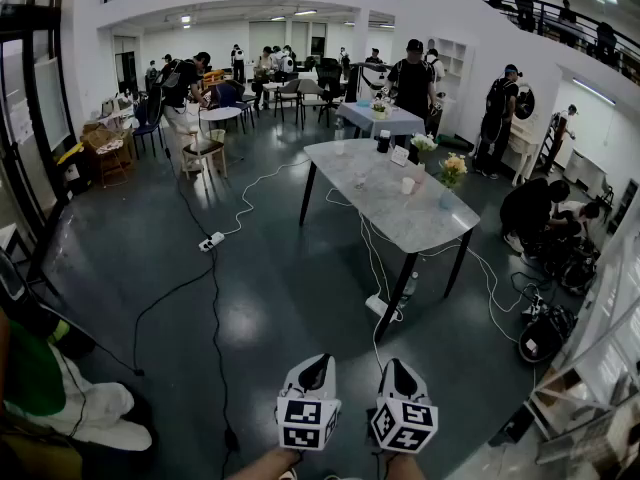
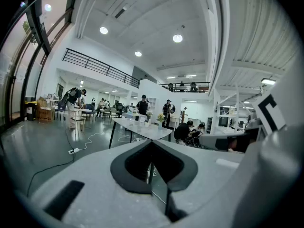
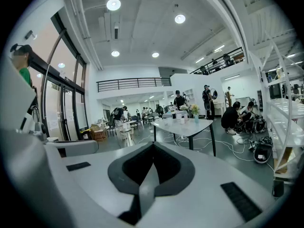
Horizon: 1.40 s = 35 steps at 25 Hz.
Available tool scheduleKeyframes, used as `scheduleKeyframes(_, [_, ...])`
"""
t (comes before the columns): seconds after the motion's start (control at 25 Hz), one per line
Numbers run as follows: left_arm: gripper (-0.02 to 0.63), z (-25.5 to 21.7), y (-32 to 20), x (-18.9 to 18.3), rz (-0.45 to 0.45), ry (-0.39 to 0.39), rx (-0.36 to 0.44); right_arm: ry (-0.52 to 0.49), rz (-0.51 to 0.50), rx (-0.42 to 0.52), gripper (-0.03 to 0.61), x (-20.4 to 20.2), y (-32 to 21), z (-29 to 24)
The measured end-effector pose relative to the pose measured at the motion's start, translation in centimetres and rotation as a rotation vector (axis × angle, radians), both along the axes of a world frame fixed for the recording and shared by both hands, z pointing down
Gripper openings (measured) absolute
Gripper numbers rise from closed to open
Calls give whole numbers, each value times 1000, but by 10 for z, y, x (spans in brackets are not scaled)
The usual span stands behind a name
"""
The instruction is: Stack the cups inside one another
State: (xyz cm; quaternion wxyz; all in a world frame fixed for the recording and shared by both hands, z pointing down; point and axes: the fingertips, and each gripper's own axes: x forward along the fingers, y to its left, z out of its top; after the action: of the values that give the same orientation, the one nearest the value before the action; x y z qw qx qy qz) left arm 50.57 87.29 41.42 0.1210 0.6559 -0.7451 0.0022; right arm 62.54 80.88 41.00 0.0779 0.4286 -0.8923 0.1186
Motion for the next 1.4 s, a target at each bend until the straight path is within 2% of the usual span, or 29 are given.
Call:
scheduleKeyframes(0.56, [-2, 6, 13, -32, -16, -12, -11, -13, 1, -18, 6, -25, 9, 5])
scheduleKeyframes(0.88, [-2, 12, 18, -93, -32, -37, -20, -8, 49, -21, 6, -64, 2, 12])
scheduleKeyframes(1.08, [-2, 17, 10, -128, -64, -15, -40, 6, 71, -51, 6, -76, -13, 21])
scheduleKeyframes(1.4, [-2, 36, -43, -163, -74, -17, -62, 11, 63, -66, 6, -113, -73, 35])
